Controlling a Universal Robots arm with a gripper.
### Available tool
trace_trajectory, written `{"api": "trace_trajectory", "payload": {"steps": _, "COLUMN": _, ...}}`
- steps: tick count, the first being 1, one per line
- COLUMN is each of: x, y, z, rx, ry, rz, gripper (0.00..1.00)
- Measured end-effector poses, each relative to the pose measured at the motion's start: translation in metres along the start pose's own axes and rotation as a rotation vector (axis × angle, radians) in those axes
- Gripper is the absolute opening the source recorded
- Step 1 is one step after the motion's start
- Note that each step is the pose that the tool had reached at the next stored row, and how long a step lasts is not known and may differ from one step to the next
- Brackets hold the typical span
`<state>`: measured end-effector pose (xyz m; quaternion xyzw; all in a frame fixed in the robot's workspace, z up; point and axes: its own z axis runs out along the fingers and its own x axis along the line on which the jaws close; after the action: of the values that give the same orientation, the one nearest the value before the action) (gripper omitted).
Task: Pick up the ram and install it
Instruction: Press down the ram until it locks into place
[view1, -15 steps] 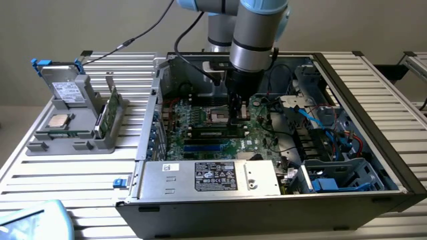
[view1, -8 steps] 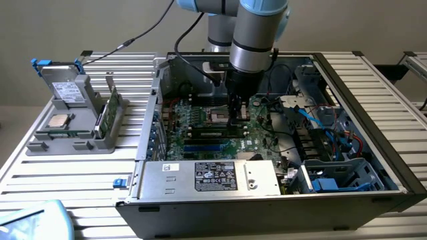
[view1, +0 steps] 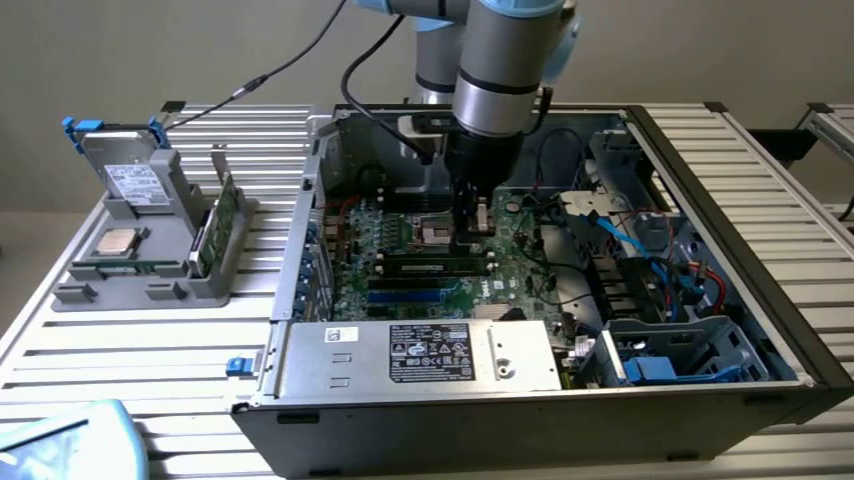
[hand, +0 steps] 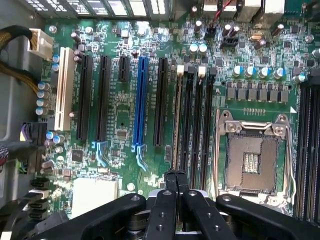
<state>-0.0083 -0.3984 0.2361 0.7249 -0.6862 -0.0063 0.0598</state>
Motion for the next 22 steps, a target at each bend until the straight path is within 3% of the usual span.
{"api": "trace_trajectory", "payload": {"steps": 15, "x": -0.003, "y": 0.0410, "z": 0.0074, "rx": 0.0193, "ry": 0.0009, "rz": 0.002, "gripper": 0.10}}
{"api": "trace_trajectory", "payload": {"steps": 22, "x": -0.004, "y": 0.0453, "z": 0.0122, "rx": 0.0207, "ry": 0.0011, "rz": 0.002, "gripper": 0.10}}
